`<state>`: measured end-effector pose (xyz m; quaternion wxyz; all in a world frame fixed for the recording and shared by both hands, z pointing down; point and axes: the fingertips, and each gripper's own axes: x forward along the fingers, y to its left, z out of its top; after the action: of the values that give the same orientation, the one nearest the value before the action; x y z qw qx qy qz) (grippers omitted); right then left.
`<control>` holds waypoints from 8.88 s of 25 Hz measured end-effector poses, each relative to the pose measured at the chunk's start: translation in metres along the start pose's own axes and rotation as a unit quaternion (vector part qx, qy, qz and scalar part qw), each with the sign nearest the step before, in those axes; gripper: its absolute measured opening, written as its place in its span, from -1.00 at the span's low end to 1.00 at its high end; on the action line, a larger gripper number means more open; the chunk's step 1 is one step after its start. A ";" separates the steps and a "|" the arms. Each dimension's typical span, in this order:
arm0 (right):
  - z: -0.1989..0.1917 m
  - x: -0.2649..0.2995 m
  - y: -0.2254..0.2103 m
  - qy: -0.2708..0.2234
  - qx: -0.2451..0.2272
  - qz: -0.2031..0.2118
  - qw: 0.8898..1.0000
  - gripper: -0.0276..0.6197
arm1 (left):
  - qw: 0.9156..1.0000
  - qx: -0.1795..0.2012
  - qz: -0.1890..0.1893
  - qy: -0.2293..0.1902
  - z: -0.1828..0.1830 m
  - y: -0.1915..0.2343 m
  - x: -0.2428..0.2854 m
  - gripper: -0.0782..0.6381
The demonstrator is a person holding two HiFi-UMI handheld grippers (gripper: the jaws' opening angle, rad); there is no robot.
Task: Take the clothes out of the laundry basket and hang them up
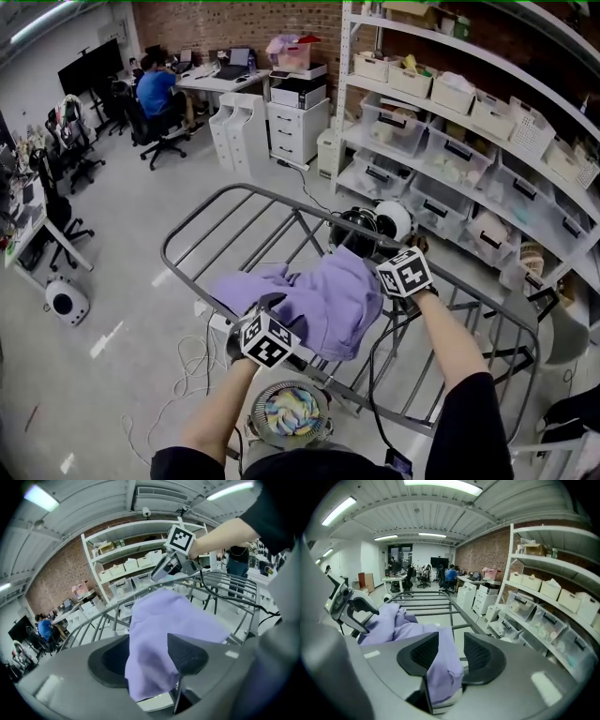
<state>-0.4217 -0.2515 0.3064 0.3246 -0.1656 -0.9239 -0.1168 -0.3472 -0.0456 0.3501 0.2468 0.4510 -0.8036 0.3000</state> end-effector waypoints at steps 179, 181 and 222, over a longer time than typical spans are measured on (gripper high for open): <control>-0.354 -0.154 0.517 -0.043 0.487 -0.233 0.840 -0.07 | 0.948 0.045 -0.313 0.029 -0.327 -0.225 -0.121 -0.16; -0.376 -0.136 0.521 -0.034 0.496 -0.236 0.835 -0.07 | 0.942 0.059 -0.327 0.041 -0.346 -0.237 -0.093 -0.16; -0.587 0.034 0.596 -0.072 0.575 -0.280 0.766 -0.09 | 0.766 0.454 -0.398 0.222 -0.645 -0.395 0.256 -0.16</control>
<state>0.1110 0.1137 0.8400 0.2449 0.3103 -0.8441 0.3624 -0.0414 0.0980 1.0736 0.2824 0.7103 -0.2447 0.5965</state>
